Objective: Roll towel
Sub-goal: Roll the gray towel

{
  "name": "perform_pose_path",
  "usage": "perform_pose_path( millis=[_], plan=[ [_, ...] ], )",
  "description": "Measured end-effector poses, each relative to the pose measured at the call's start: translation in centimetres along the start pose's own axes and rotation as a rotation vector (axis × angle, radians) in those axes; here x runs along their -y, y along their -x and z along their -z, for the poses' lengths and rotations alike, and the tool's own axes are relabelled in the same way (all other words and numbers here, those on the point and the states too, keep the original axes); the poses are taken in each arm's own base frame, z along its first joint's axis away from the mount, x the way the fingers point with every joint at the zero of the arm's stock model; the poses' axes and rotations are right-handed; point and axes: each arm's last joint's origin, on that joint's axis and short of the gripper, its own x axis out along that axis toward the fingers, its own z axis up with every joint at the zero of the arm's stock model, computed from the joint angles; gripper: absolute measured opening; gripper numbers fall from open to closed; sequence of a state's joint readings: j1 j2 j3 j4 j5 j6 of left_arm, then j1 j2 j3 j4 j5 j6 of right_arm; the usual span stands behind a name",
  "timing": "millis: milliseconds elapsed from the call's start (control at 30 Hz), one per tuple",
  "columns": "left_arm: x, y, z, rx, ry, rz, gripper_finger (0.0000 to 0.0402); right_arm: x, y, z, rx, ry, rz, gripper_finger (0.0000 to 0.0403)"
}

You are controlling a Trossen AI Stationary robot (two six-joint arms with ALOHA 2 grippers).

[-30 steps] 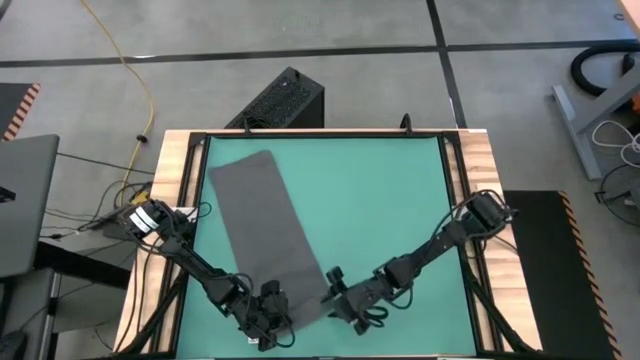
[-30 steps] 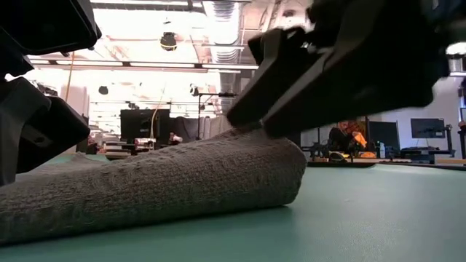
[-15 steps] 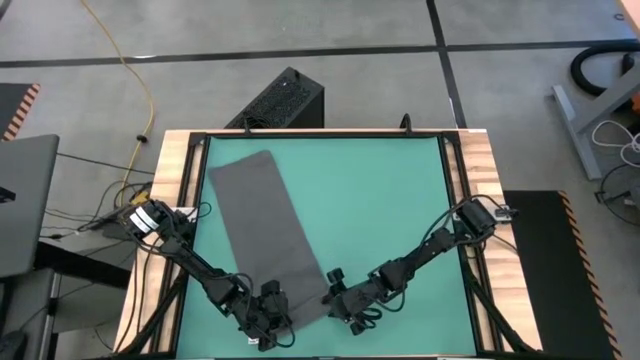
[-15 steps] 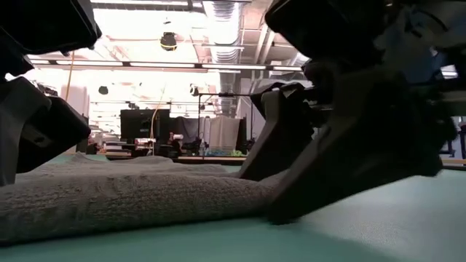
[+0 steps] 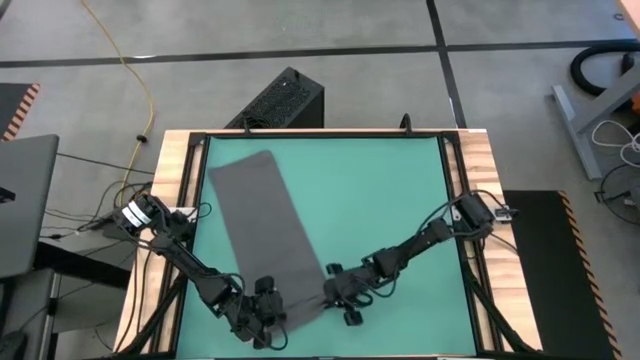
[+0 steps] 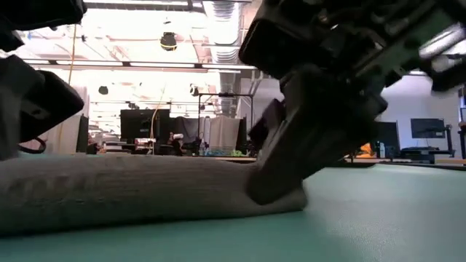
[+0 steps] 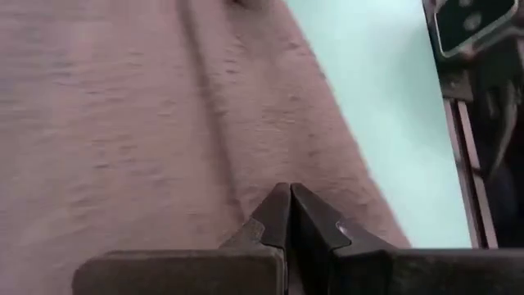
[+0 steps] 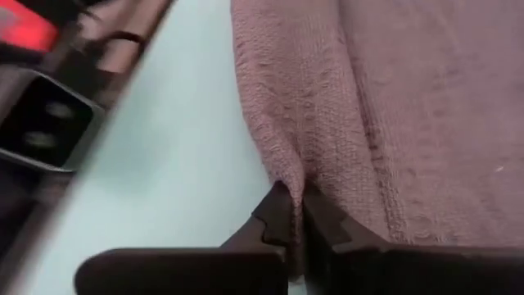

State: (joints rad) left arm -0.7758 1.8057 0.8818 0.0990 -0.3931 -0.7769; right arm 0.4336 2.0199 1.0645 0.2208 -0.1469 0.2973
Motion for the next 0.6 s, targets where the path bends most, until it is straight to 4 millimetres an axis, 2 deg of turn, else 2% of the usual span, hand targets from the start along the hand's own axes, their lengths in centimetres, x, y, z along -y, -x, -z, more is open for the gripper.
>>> perform_pose_path(
  millis=[267, 433, 600],
  plan=[
    [0.0, -0.1, -0.5, 0.026, -0.01, 0.018, 0.0, 1.6, 0.9, -1.0, -0.105, -0.316, -0.283, 0.0022],
    [0.3, 0.0, -0.9, 0.105, -0.036, 0.009, 0.0, 2.7, 1.3, -1.5, -0.142, -0.488, -0.338, 0.0025],
    [0.6, -0.1, -2.6, 0.242, -0.085, 0.052, 0.0, 4.5, 1.7, -1.6, -0.169, -0.645, -0.317, 0.0024]
  ],
)
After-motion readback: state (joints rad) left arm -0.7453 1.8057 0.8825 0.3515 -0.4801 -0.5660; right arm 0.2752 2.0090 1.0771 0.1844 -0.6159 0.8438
